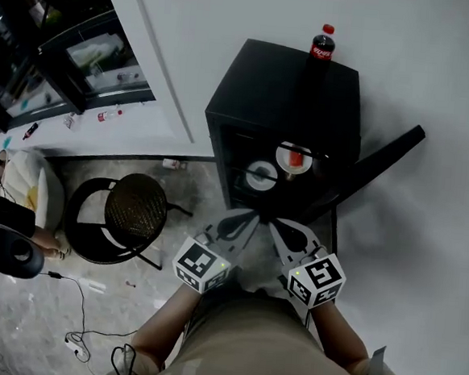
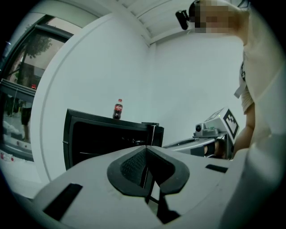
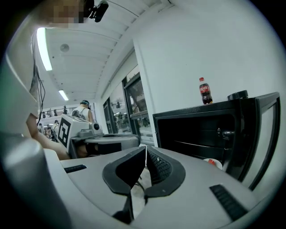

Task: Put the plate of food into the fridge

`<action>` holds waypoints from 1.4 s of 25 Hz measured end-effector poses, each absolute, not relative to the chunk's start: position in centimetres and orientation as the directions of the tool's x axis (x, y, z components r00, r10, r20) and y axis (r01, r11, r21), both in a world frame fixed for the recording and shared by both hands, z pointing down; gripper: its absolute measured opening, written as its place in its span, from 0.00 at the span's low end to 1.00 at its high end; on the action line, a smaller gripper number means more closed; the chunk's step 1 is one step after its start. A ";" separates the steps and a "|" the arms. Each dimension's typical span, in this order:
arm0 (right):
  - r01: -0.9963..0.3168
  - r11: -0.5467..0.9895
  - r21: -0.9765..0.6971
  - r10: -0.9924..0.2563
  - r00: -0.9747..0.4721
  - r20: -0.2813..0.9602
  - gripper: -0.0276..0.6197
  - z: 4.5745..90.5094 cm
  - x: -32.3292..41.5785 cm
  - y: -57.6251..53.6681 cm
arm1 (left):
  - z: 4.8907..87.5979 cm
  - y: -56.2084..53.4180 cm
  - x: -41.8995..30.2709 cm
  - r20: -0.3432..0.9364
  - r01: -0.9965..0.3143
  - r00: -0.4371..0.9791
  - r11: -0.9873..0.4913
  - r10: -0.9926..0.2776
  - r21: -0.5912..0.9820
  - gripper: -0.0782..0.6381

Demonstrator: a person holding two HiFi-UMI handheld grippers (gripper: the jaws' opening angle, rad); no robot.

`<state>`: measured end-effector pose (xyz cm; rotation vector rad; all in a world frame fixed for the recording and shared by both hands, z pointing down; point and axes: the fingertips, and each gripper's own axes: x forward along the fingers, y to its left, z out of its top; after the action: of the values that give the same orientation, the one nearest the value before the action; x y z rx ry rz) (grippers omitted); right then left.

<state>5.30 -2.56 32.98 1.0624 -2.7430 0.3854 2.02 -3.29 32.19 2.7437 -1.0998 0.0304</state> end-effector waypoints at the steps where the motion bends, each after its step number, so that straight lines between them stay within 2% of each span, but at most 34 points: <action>1: -0.680 0.712 -0.178 -0.635 -0.731 0.251 0.08 32.9 5.8 -2.2 | 32.0 -2.9 2.4 0.085 -0.691 0.721 -0.705 -0.687 0.162 0.12; 16: -0.610 0.773 -0.176 -0.580 -0.791 0.196 0.08 31.9 8.3 2.1 | 29.4 2.0 5.2 0.066 -0.738 0.675 -0.670 -0.735 0.081 0.12; 28: -0.573 0.803 -0.164 -0.544 -0.817 0.194 0.08 32.4 7.8 5.2 | 28.5 7.2 3.2 0.074 -0.808 0.589 -0.583 -0.805 0.086 0.12; 35: -0.568 0.812 -0.137 -0.540 -0.819 0.196 0.08 31.4 6.3 5.9 | 28.4 7.7 1.8 0.060 -0.803 0.595 -0.587 -0.802 0.105 0.12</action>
<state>6.35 5.87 31.37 0.8760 -2.8479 0.2853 1.79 7.69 28.39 2.6958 -1.3625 0.0096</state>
